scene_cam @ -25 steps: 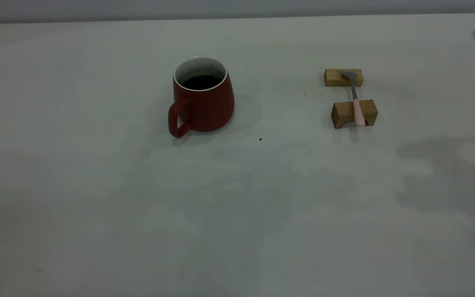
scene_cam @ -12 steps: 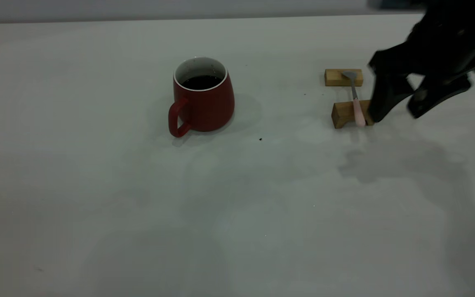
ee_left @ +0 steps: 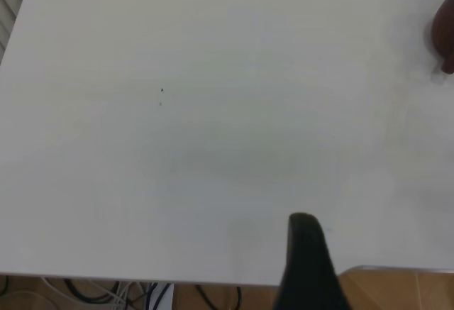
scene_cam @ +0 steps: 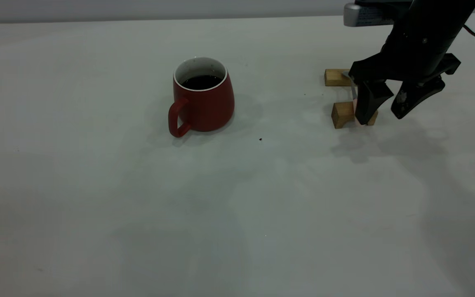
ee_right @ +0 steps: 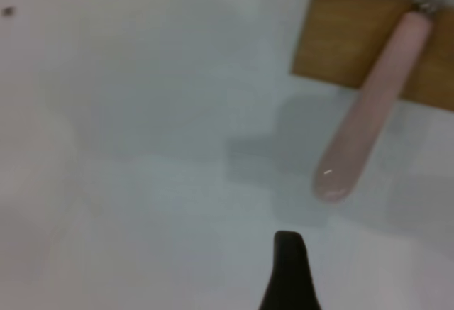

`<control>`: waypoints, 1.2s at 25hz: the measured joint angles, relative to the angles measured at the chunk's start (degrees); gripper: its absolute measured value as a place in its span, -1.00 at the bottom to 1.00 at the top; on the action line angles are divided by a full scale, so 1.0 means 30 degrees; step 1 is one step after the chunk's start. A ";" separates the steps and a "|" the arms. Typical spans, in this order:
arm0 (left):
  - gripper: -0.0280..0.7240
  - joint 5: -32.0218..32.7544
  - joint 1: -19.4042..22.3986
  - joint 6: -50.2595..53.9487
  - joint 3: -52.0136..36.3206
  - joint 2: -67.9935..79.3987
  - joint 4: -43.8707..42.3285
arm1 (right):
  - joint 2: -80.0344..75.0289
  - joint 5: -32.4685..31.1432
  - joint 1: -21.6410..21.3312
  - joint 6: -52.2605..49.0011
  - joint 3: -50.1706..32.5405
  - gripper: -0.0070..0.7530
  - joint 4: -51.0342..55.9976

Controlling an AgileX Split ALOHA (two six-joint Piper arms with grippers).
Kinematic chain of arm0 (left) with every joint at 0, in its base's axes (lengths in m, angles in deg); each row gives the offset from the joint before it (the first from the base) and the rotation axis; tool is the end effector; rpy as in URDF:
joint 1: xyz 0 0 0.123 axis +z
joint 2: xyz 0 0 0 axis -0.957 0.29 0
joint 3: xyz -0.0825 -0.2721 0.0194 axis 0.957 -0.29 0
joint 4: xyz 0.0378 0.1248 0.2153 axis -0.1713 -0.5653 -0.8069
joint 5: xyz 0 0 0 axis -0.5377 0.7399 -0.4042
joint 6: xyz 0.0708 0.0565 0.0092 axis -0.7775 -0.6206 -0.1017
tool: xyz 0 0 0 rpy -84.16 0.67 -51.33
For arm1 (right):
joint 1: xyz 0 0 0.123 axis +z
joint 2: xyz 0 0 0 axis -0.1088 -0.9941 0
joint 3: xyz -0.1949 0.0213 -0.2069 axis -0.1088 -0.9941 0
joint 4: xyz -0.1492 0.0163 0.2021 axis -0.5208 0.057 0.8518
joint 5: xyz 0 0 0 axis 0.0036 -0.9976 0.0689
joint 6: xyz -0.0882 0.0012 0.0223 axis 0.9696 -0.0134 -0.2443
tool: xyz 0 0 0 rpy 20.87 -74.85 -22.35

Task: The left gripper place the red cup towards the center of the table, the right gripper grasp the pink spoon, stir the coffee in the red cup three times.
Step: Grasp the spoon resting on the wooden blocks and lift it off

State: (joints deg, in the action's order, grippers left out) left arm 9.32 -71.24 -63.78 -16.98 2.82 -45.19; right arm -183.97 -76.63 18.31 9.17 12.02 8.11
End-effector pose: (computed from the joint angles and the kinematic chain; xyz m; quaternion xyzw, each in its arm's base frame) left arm -0.0094 0.0027 0.2681 -0.0277 0.8691 0.0189 0.4935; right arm 0.3884 0.0963 0.0477 -0.1562 0.9824 0.0761 0.0691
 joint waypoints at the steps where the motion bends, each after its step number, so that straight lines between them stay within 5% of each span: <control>1: 0.60 0.0000 0.0000 0.0000 0.0000 0.0000 0.0000 | -0.0239 -0.0144 0.0000 -0.0235 0.0266 0.69 -0.0194; 30: 0.60 0.0000 0.0000 0.0000 0.0000 0.0000 0.0000 | -0.2355 -0.0072 0.0000 -0.0044 0.1978 0.53 0.0826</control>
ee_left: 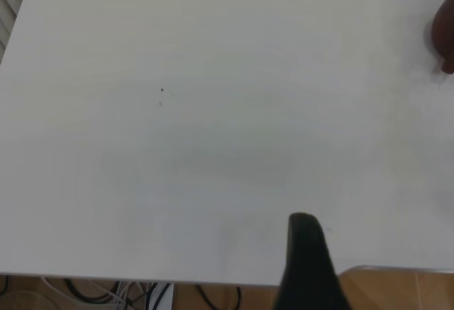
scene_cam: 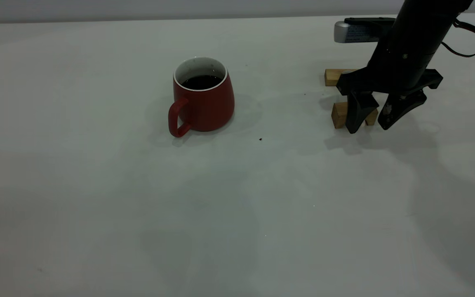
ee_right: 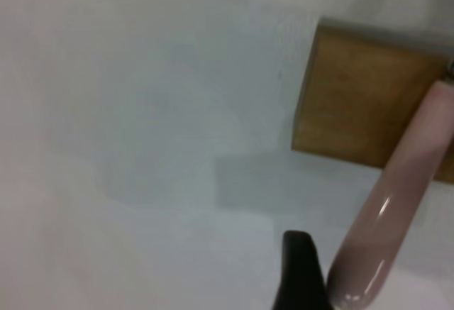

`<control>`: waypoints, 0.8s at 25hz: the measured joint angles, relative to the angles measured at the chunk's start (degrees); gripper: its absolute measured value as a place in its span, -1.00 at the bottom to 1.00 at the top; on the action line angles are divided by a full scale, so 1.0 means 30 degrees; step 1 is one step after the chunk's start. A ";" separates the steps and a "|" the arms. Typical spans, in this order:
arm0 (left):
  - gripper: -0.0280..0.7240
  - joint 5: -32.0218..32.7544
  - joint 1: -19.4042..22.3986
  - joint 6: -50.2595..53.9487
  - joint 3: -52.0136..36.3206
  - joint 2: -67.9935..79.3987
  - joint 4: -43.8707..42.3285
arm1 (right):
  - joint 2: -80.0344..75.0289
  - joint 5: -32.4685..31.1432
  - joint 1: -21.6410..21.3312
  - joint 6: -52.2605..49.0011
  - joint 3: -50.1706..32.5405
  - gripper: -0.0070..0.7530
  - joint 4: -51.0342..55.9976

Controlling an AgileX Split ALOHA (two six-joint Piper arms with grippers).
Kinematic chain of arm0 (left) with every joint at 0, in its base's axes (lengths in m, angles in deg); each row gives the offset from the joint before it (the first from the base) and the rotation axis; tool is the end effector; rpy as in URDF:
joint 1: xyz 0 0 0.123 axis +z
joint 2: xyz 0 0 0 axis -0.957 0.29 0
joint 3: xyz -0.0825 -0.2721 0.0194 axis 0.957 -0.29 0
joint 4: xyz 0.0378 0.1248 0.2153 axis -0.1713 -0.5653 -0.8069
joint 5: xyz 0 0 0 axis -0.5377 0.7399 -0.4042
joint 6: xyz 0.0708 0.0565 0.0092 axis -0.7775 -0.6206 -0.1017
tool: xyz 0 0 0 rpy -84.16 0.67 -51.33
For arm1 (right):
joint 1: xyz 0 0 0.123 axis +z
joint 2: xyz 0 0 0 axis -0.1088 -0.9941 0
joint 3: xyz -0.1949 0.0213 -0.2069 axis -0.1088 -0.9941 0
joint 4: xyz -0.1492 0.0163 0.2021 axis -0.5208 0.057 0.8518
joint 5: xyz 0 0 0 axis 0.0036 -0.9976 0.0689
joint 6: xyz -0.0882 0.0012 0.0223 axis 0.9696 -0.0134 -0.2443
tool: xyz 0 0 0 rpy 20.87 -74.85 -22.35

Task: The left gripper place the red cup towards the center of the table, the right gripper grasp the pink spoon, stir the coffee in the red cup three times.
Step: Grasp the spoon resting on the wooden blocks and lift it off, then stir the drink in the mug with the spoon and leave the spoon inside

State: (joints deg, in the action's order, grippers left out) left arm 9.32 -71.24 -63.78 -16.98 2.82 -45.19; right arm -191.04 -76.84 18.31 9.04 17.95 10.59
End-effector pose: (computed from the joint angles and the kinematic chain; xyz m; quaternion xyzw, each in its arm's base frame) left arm -0.0094 0.0027 0.2681 -0.0277 0.8691 0.0189 0.4935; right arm 0.4045 0.1019 0.0170 -0.1370 0.9849 0.0883 0.0579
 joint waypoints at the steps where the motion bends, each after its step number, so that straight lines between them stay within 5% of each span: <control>1: 0.60 0.0000 0.0000 0.0000 0.0000 0.0000 0.0000 | -0.0026 0.0101 0.0000 0.0000 0.0000 0.47 0.0000; 10: 0.60 0.0000 0.0000 0.0000 0.0000 0.0000 0.0000 | -0.0024 0.0150 0.0000 -0.0044 0.0000 -0.61 -0.0317; 20: 0.60 0.0000 0.0000 0.0000 0.0000 0.0000 0.0000 | 0.4821 -0.2392 0.0000 -0.1075 -0.0021 -0.60 0.0934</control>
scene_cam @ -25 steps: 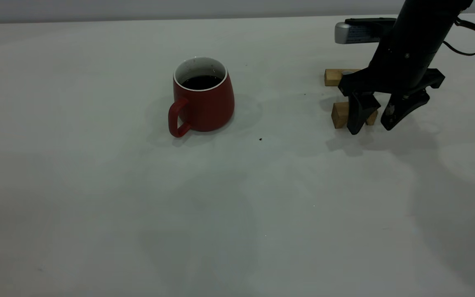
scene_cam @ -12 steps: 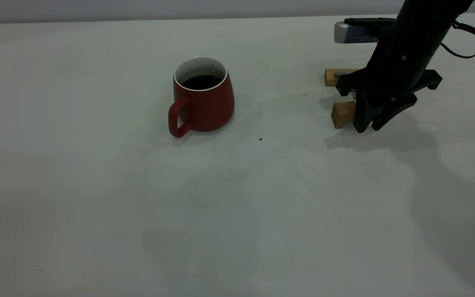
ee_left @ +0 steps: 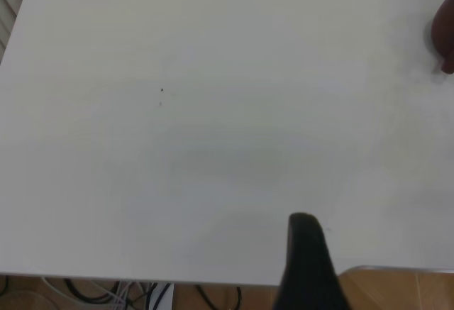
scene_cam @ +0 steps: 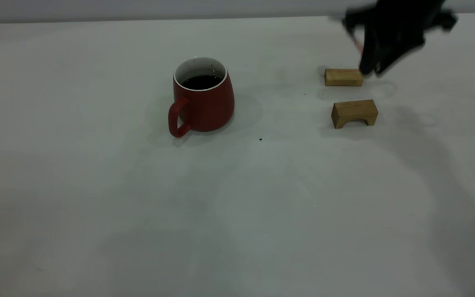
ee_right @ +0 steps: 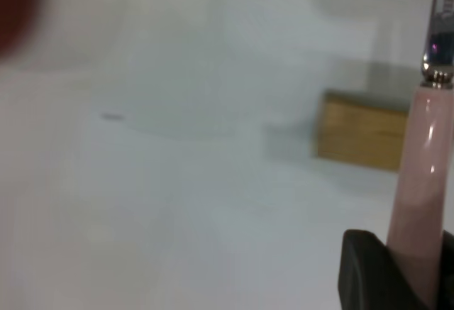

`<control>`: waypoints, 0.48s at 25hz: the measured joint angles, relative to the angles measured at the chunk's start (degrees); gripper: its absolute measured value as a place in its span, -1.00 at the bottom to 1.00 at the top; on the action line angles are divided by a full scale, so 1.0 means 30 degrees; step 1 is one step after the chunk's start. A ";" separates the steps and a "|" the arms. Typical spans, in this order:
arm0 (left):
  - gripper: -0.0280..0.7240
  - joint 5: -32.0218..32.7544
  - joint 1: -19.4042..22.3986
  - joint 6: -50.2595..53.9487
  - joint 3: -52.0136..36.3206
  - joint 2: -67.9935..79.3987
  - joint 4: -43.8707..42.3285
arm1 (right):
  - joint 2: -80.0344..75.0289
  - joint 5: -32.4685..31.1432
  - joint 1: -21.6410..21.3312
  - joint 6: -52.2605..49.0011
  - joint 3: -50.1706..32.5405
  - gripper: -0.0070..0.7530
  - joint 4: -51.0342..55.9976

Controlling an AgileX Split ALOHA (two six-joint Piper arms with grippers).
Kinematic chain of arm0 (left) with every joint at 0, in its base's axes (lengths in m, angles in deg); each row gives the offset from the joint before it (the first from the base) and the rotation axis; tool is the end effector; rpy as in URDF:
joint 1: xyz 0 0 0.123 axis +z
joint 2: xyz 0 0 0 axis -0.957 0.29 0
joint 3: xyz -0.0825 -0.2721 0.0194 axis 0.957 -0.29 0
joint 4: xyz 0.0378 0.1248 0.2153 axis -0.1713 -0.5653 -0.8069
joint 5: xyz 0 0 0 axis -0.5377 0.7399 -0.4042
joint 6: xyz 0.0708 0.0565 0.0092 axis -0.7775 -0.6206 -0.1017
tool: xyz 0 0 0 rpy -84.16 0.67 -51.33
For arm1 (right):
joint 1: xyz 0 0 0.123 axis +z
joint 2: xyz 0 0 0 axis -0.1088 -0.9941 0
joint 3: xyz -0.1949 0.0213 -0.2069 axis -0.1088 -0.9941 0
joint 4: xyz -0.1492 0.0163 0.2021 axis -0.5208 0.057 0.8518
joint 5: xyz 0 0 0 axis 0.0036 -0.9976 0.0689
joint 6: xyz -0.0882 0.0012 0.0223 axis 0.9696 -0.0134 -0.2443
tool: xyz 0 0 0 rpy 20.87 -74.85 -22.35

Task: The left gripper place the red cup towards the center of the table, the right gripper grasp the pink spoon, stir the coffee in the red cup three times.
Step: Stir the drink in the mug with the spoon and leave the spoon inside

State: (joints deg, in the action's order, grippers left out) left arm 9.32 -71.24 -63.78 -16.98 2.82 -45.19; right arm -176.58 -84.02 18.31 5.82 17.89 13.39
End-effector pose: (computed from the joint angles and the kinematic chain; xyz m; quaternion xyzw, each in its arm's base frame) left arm -0.0094 0.0027 0.2681 -0.0277 0.8691 0.0189 0.4935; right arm 0.4063 0.1080 0.1220 -0.1097 0.9786 0.1280 0.1180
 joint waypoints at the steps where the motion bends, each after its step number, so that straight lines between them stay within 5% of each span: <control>1: 0.60 0.0000 0.0000 0.0000 0.0000 0.0000 0.0000 | 0.0653 -0.0726 0.0000 -0.0350 0.0000 -0.60 0.1124; 5: 0.60 0.0000 0.0000 0.0000 0.0000 0.0000 0.0000 | 0.1974 -0.3064 0.0023 -0.2454 0.0000 -0.60 0.7725; 12: 0.60 0.0000 0.0000 0.0000 0.0000 0.0000 0.0000 | 0.1353 -0.3300 0.0977 -0.6465 -0.0057 -0.60 1.9286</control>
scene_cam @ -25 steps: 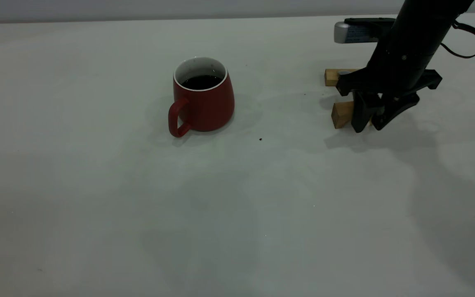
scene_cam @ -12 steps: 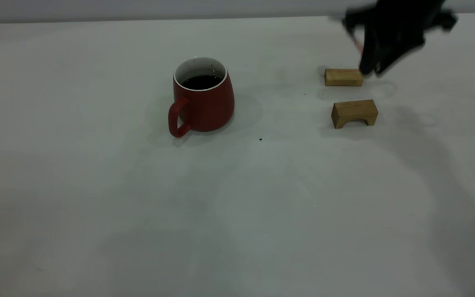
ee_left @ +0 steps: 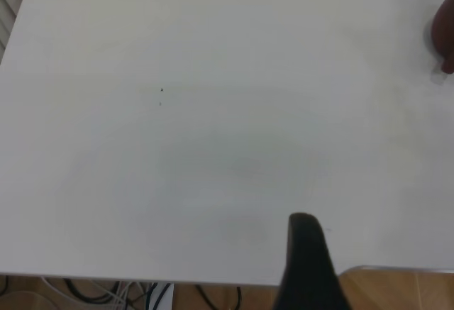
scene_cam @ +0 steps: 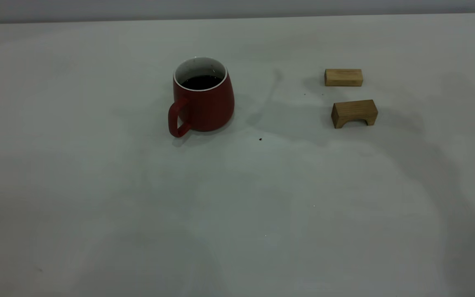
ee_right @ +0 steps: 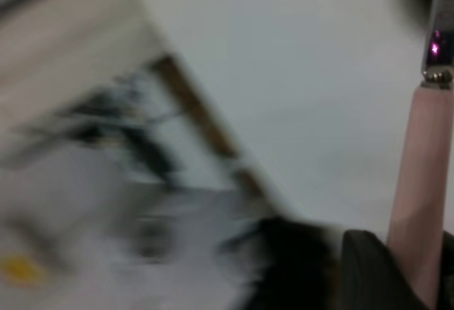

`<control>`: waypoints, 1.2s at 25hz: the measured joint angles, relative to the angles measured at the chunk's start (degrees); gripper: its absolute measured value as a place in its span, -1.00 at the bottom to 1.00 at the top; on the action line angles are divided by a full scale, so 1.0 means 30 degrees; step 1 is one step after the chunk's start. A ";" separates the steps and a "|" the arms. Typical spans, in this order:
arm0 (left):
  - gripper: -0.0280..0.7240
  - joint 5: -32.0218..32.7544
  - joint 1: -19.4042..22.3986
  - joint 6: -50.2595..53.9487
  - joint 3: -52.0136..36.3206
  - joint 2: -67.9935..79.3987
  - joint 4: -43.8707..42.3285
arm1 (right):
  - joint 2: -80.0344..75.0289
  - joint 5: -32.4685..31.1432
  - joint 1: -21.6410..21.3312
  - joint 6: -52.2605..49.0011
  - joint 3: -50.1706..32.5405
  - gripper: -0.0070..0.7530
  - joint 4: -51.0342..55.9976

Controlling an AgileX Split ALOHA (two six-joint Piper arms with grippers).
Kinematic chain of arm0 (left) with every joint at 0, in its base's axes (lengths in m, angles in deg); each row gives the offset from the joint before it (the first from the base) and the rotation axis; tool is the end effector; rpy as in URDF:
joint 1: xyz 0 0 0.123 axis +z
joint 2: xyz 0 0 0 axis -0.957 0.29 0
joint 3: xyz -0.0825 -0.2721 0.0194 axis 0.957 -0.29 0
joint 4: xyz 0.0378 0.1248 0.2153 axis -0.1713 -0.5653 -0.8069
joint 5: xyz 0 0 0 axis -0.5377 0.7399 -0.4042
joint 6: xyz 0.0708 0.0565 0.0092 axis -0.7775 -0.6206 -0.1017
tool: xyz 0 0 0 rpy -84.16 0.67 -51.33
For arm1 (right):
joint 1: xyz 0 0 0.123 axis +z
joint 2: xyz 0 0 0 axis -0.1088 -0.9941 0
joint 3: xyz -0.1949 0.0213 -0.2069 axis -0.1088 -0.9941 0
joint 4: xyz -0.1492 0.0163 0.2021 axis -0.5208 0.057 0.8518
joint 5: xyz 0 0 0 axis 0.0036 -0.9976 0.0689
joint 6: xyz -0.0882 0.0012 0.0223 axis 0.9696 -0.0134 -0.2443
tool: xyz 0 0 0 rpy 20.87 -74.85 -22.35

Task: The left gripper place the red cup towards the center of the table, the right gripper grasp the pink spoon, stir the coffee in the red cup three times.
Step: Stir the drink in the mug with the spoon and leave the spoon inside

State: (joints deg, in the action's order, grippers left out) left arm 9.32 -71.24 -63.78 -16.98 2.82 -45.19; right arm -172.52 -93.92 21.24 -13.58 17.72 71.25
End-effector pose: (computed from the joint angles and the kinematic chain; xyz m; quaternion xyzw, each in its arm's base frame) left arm -0.0094 0.0027 0.2681 -0.0277 0.8691 0.0189 0.4935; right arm 0.3991 0.1771 0.1911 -0.3053 -0.8040 -0.5090 0.0350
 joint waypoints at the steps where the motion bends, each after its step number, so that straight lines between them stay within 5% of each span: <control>1: 0.60 0.0000 0.0000 0.0000 0.0000 0.0000 0.0000 | -0.0258 0.0108 0.0310 -0.1071 0.0000 -0.60 0.1363; 6: 0.60 0.0000 0.0000 -0.0018 0.0000 0.0000 0.0000 | -0.1990 0.0434 0.2233 -0.6410 0.0114 -0.60 0.6301; 10: 0.60 0.0000 0.0000 -0.0018 0.0000 0.0000 0.0000 | -0.3322 0.0583 0.3030 -0.7325 0.1222 -0.60 0.7156; 30: 0.60 0.0000 0.0000 -0.0018 0.0000 0.0000 0.0000 | -0.9023 -0.0083 0.3211 -0.9931 0.5363 -0.60 0.7319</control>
State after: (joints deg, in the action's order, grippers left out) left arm 9.32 -71.24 -63.84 -16.98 2.82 -45.19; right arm -199.59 -94.17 30.87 -43.37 33.81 93.20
